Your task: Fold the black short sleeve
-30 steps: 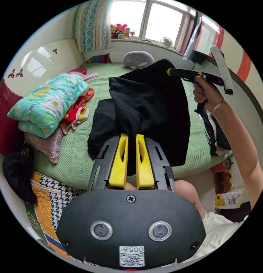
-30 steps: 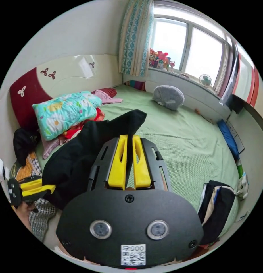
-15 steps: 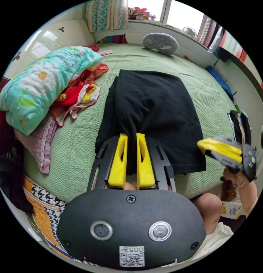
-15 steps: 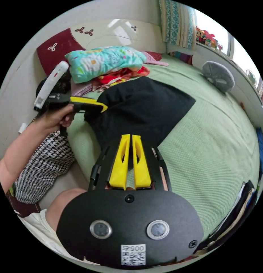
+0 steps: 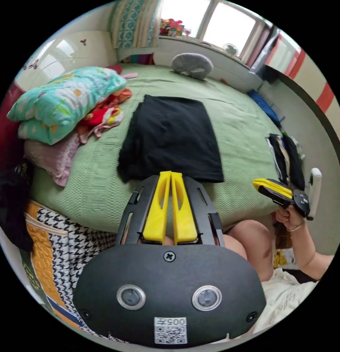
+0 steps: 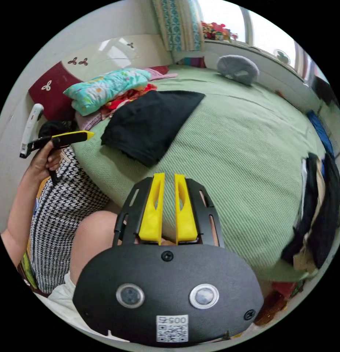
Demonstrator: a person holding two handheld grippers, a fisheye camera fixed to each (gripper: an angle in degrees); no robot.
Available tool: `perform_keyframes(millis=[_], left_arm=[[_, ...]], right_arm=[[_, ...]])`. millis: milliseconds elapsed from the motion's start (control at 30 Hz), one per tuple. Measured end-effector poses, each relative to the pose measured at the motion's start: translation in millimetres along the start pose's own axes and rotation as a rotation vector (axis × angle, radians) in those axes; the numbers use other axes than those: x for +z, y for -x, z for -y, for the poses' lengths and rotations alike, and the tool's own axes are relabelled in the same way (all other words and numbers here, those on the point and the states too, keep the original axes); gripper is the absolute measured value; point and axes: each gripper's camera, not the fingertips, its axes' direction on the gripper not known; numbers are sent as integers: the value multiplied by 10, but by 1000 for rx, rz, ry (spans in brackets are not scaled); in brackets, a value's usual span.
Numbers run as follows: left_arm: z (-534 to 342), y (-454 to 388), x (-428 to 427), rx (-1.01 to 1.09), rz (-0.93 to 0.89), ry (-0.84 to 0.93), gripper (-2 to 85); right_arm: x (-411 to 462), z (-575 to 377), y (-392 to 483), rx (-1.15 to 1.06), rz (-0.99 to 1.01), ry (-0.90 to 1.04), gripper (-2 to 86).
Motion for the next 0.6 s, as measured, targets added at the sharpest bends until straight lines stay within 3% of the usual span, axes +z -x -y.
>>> perform_keyframes(millis=[133, 333, 500, 600], left_arm=[[203, -984, 291, 203, -74, 34, -2], [626, -2050, 1007, 305, -66, 80, -2], [716, -2469, 1679, 343, -1, 176, -3], [738, -2564, 1765, 377, -6, 126, -5]], right_arm=[[-23, -535, -545, 183, -68, 84, 42], [-128, -870, -1186, 383, -132, 99, 27], [58, -1078, -1396, 459, -127, 131, -5], [78, -1154, -1446, 473, -114, 123, -12]])
